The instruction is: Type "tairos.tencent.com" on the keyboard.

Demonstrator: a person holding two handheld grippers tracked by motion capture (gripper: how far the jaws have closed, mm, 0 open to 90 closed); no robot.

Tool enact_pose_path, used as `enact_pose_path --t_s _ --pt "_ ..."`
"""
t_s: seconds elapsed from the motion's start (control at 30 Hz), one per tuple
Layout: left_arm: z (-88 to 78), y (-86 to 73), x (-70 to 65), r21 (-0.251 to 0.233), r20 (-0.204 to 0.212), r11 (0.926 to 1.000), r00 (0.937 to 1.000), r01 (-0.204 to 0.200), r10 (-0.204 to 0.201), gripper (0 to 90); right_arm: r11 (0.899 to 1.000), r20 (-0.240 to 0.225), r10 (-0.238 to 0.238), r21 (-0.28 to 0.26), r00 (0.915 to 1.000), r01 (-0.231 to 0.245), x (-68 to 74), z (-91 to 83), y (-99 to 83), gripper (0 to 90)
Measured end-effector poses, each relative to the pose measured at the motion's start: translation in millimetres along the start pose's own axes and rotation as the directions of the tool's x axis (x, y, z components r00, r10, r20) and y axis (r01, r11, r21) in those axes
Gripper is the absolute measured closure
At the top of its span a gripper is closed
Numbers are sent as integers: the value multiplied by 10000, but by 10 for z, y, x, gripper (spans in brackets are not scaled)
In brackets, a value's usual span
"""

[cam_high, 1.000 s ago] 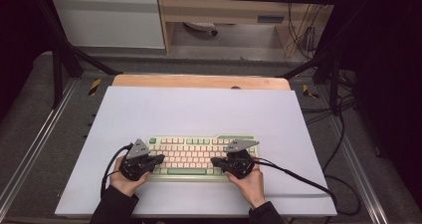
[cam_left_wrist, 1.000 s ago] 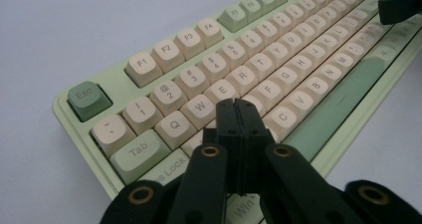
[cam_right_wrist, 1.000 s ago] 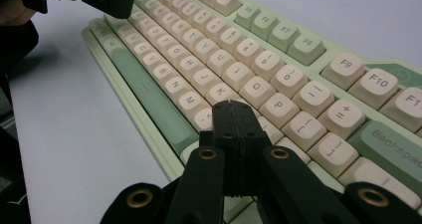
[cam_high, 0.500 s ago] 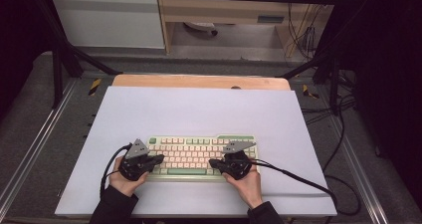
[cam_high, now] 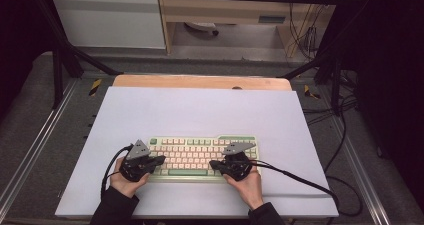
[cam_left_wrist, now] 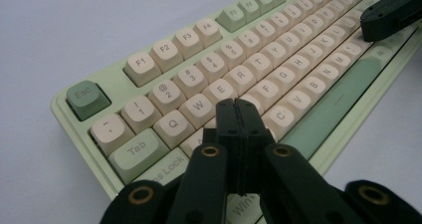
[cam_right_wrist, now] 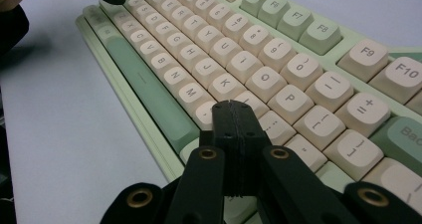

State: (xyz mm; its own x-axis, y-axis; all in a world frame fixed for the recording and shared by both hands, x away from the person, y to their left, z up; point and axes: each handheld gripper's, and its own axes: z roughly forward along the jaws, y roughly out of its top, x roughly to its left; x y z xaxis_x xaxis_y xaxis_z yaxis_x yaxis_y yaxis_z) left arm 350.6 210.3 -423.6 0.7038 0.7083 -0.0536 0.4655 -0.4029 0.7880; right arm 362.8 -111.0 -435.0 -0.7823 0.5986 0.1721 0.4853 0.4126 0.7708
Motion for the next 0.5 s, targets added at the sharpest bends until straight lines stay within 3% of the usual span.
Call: enact_pose_path --t_s 0.5 --pt "-7 6 -7 -40 38 10000 10000 7 -7 900 9999 83 -89 -55 9999 90 -6 -71 31 900"
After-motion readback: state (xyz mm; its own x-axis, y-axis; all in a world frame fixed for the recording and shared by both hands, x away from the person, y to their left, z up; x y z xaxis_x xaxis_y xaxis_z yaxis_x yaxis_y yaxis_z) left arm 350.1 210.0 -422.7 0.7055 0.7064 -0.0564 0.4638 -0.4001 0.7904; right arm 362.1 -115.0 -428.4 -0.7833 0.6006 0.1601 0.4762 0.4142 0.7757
